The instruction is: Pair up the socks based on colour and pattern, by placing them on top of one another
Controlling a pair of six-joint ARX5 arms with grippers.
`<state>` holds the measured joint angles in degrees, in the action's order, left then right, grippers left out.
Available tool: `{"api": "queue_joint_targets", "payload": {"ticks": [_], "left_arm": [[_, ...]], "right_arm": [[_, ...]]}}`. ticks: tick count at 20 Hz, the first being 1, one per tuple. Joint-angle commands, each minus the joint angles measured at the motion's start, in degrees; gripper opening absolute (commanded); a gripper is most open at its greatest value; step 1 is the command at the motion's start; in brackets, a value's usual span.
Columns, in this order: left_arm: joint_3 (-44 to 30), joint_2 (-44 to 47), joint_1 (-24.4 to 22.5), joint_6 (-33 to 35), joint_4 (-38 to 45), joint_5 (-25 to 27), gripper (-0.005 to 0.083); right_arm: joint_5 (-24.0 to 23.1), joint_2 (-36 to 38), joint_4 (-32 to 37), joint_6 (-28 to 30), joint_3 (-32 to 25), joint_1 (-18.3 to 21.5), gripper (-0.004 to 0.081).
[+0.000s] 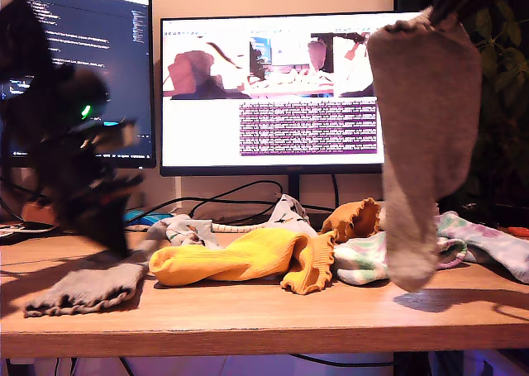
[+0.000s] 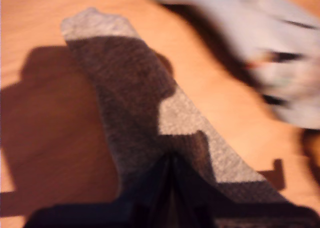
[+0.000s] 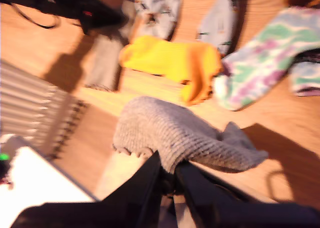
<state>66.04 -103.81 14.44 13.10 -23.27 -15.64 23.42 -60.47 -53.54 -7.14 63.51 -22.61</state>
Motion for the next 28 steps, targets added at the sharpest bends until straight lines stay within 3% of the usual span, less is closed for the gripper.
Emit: {"api": "queue_joint_targets", "payload": {"ticks": [1,3,6,8,12,14,17,18,20,28], "left_arm": [[-0.1,4.8,-0.1,0.4,0.0,-0.4,-0.0019],[-0.1,7.7,-0.1,0.4,-1.4,-0.9,-0.0019],[-0.1,12.6,0.7,0.5,-4.2,-9.5,-0.0019],[-0.1,16.0,2.8,0.4,-5.5,-15.7,-0.0019],[-0.1,21.4,9.4,0.4,-4.7,-23.1,-0.0012],[-0.1,22.4,12.9,0.4,-2.7,-24.2,0.0078],[-0.1,22.5,16.4,1.8,1.6,-24.4,0.0347],[-0.1,22.5,17.4,2.1,2.9,-24.4,0.0388],[-0.1,22.5,18.8,5.4,6.6,-23.9,0.04],[-0.1,22.5,21.4,5.4,19.1,-22.0,0.04]], "right_arm": [[0.7,0.2,0.5,-0.2,0.1,-0.5,-0.0011],[0.7,0.2,0.5,-0.5,1.9,-1.5,-0.0011],[0.6,-0.2,0.6,-1.1,5.8,-2.7,-0.0011],[0.6,-1.2,0.6,-1.0,8.6,-3.0,-0.0011],[0.7,-4.7,1.0,-1.0,13.7,-3.0,-0.0011],[0.7,-6.4,0.9,-1.0,16.0,-3.4,-0.0011],[0.7,-8.0,0.9,-0.8,18.7,-4.5,-0.0011],[0.7,-8.3,0.9,-0.7,19.4,-4.5,-0.0011],[0.8,-8.4,0.9,-0.8,20.4,-4.8,-0.0011],[3.7,-8.4,0.4,-1.5,20.9,-4.8,-0.0011]]}}
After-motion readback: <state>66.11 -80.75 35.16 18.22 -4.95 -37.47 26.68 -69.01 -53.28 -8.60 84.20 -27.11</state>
